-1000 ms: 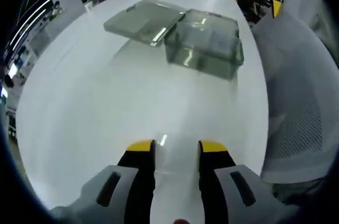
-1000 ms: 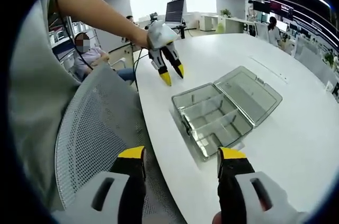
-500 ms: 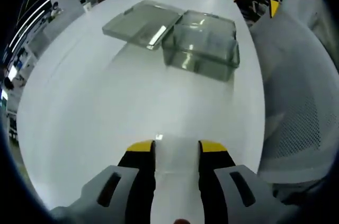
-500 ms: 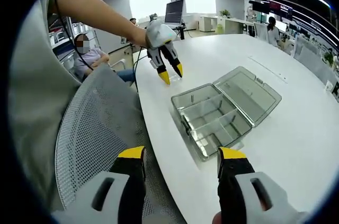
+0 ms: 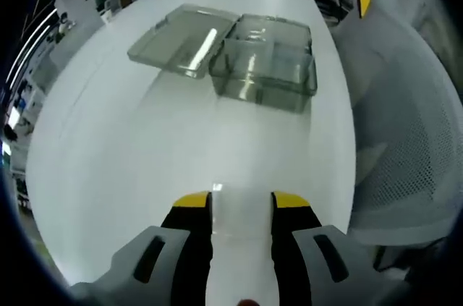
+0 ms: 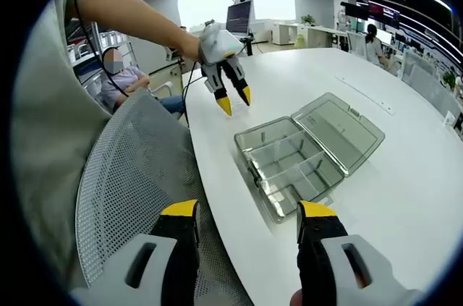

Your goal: Insert the divider into the dual guide fixture by aligning both edges with the guide slots and pushing it downward to the bottom, including one-sided entry, uneven engagement, binding, and posture correction.

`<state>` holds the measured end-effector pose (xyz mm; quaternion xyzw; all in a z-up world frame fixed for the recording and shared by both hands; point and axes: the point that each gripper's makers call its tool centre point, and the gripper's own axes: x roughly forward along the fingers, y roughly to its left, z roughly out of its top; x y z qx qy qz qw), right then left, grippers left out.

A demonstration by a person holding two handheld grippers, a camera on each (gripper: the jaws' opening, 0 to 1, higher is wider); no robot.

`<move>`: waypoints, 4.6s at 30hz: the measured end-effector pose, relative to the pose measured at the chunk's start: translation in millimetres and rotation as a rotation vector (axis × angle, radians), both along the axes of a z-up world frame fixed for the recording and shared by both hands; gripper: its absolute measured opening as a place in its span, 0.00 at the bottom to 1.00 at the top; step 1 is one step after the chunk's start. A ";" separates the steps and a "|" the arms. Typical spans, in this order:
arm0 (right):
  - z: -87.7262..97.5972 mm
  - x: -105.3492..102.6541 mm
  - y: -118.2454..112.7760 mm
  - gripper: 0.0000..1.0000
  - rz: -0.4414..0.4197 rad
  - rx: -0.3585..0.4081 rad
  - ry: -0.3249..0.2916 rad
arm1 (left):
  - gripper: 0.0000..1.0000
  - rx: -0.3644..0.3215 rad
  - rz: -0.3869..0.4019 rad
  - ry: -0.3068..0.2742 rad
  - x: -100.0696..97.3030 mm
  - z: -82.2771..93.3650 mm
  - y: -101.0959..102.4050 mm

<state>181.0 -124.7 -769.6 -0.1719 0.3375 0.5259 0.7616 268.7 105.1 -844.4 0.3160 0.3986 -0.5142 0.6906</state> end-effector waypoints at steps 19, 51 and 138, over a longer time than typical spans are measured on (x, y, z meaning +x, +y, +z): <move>-0.2 11.7 8.1 0.49 -0.034 0.049 0.023 | 0.28 -0.098 -0.093 -0.075 0.6 47.9 -50.3; 26.1 43.4 31.4 0.43 -0.146 0.230 0.083 | 0.28 -0.265 -0.140 -0.211 -24.9 100.1 -113.8; 68.9 54.7 72.6 0.00 -0.257 0.609 0.378 | 0.28 -0.375 -0.243 -0.505 -38.4 155.0 -177.7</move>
